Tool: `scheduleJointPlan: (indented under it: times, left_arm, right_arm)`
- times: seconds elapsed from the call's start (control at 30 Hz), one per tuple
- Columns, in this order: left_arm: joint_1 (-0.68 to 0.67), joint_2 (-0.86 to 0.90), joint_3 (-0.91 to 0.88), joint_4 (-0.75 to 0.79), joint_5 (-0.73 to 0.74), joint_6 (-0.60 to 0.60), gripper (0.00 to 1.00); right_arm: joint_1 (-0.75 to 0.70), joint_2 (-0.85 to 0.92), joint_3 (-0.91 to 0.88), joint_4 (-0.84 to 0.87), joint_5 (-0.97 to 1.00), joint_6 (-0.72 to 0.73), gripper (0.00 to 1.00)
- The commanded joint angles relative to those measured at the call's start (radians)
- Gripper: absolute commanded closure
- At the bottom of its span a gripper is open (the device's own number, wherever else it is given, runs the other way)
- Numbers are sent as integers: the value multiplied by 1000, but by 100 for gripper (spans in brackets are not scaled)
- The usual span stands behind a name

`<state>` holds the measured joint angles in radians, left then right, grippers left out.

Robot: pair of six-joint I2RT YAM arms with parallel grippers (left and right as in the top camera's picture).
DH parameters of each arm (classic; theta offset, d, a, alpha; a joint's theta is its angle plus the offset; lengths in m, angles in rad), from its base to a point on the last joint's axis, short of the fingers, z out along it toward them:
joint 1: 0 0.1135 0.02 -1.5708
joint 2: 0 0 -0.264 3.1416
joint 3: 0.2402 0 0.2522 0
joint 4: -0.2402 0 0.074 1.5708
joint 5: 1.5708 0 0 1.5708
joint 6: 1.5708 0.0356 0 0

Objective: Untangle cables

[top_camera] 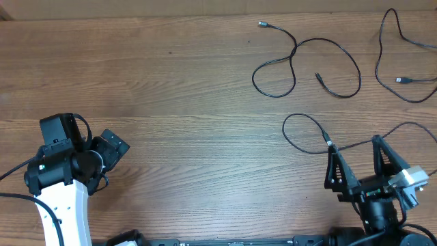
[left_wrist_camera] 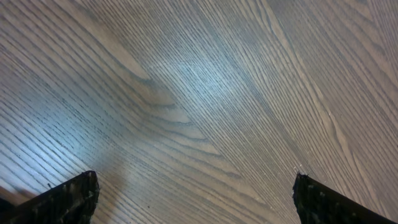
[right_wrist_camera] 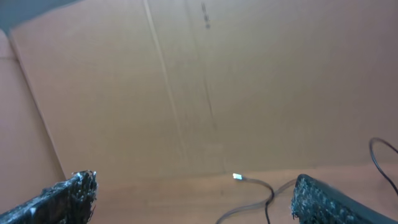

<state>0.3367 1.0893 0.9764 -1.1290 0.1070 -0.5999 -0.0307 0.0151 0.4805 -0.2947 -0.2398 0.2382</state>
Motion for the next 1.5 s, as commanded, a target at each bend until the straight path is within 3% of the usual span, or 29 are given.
scheduleJointPlan:
  times: [0.0,0.53,0.87,1.47]
  left_arm:
    - [5,-3,-3,1,-10,-10,1]
    - [5,-3,-3,0,-10,-9,0]
    - [5,-3,-3,0,-10,-9,1]
    - [5,-3,-3,0,-10,-9,0]
  right_arm:
    - [5,-12,-58,69,-36,-4,0]
    - [5,-12,-328,379,-74,0,0]
    - [5,-12,-403,516,-167,0,0]
    - [5,-12,-473,548,-163,-1,0]
